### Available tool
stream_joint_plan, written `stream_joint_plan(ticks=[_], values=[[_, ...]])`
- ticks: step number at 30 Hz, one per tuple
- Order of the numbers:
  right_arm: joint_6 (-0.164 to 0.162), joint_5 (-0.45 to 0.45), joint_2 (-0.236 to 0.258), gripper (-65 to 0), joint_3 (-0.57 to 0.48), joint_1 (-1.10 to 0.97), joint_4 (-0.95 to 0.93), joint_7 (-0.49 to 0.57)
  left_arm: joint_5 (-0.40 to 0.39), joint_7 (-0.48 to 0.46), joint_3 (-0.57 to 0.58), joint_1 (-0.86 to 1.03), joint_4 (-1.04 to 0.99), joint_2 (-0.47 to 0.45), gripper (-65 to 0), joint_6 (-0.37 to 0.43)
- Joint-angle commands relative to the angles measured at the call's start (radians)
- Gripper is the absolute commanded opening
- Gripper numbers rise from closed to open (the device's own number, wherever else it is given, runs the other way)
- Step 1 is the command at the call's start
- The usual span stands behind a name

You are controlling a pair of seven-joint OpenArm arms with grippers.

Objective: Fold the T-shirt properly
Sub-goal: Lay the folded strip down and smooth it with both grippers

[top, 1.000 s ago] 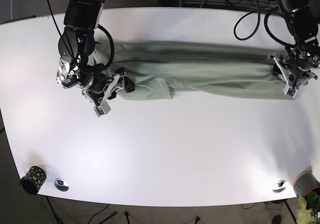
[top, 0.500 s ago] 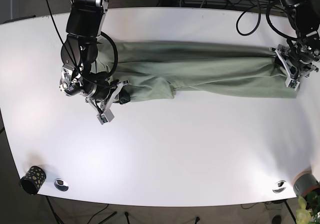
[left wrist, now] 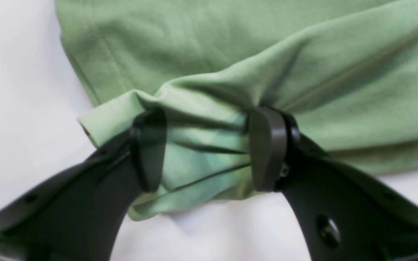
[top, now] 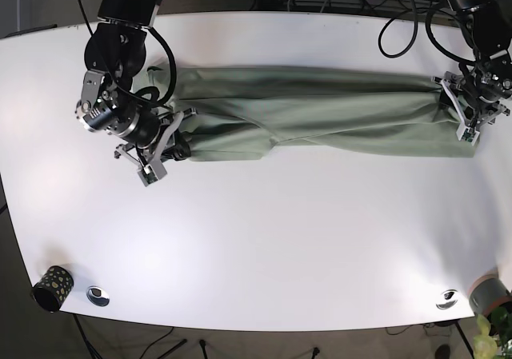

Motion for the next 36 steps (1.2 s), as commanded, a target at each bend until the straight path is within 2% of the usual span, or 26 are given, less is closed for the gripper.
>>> stream_joint_plan(ticks=[1, 12, 14, 16, 18, 22, 24, 28, 33, 36], values=[[0.006, 0.009, 0.009, -65.0, 0.026, -0.012, 0.056, 0.014, -0.005, -0.007, -0.005, -0.008, 0.013, -0.022, -31.2, 0.002], [0.006, -0.003, 0.009, -65.0, 0.150, -0.066, 0.042, 0.014, -0.008, -0.007, -0.005, -0.009, 0.013, -0.022, -31.2, 0.002], [0.006, -0.003, 0.026, -65.0, 0.150, -0.066, 0.021, 0.014, -0.009, -0.007, -0.005, -0.009, 0.015, -0.022, -31.2, 0.002], [0.006, -0.002, 0.041, -58.3, 0.147, -0.066, 0.013, 0.014, -0.011, -0.007, -0.005, -0.011, 0.018, -0.019, -31.2, 0.002], [0.006, 0.001, 0.041, -44.4, 0.147, -0.083, 0.018, 0.014, -0.012, -0.007, -0.005, -0.012, 0.021, -0.016, -31.2, 0.002], [0.006, 0.030, 0.038, -25.7, 0.147, -0.104, 0.102, 0.014, -0.014, -0.002, -0.005, -0.055, 0.039, -0.012, -31.2, 0.001], [0.006, 0.060, 0.036, -22.0, 0.143, -0.129, 0.147, 0.013, -0.014, -0.002, -0.007, -0.066, 0.053, 0.005, -31.2, 0.001], [0.006, 0.148, 0.041, -22.2, 0.074, -0.158, 0.167, 0.013, -0.014, -0.002, -0.007, -0.066, 0.102, 0.013, -31.1, 0.001], [0.006, 0.155, 0.036, -22.2, -0.023, -0.178, 0.162, 0.013, -0.042, -0.001, -0.007, -0.066, 0.145, 0.014, -30.8, 0.001], [0.006, 0.155, 0.038, -22.2, -0.072, -0.178, 0.101, 0.017, -0.083, 0.045, -0.014, -0.066, 0.174, 0.014, -30.7, 0.005]])
